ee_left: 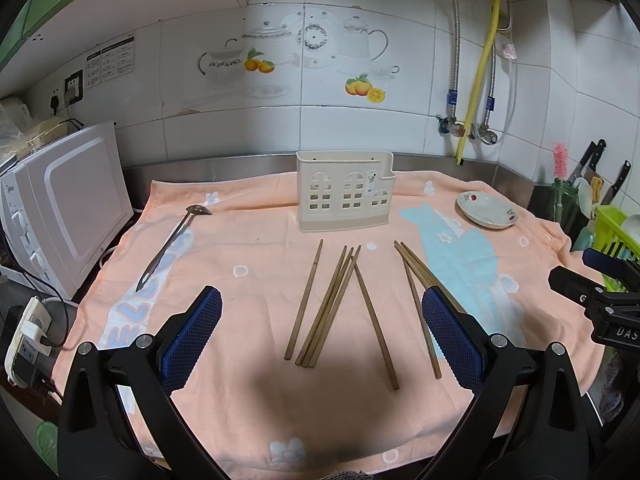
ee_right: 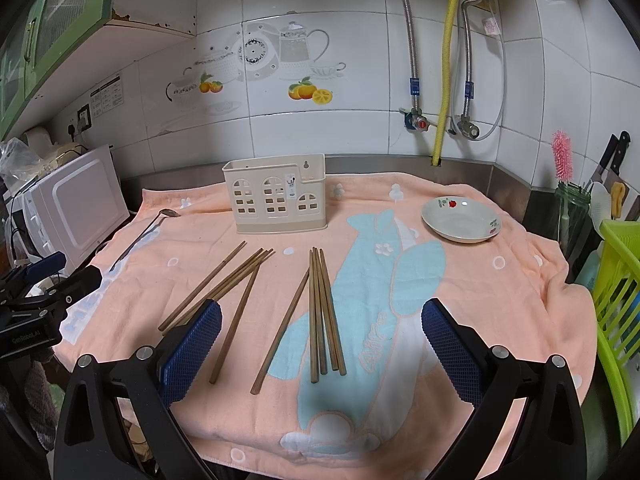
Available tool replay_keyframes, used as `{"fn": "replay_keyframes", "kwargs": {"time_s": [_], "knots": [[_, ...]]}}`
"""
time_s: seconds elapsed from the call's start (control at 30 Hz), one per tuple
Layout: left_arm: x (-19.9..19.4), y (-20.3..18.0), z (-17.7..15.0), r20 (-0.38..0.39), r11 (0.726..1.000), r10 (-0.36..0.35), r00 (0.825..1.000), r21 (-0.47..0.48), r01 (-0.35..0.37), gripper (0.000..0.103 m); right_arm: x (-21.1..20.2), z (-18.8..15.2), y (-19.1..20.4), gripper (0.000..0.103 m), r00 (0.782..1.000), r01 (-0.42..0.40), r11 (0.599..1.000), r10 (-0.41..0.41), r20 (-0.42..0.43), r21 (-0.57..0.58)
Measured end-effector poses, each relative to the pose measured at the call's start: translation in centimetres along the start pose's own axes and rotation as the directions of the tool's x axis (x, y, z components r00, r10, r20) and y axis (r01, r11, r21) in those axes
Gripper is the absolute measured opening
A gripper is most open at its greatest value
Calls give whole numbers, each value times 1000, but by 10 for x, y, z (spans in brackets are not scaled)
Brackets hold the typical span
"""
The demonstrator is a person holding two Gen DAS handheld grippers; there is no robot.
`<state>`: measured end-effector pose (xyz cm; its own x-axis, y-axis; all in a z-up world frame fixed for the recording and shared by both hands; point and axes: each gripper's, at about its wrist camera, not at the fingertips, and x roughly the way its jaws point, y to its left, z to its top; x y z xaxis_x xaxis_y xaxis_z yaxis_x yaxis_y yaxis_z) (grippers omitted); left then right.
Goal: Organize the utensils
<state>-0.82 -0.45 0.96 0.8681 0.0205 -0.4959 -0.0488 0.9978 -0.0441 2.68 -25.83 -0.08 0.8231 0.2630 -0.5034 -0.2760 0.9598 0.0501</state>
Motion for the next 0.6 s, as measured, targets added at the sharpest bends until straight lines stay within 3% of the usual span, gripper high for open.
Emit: {"fn": "replay_keyframes", "kwargs": {"time_s": [0.6], "knots": [[16,5,-6,-52,1000,7,999,-8,-8,98,15,-3,-1,97,999,-7,1000,7,-39,7]]}}
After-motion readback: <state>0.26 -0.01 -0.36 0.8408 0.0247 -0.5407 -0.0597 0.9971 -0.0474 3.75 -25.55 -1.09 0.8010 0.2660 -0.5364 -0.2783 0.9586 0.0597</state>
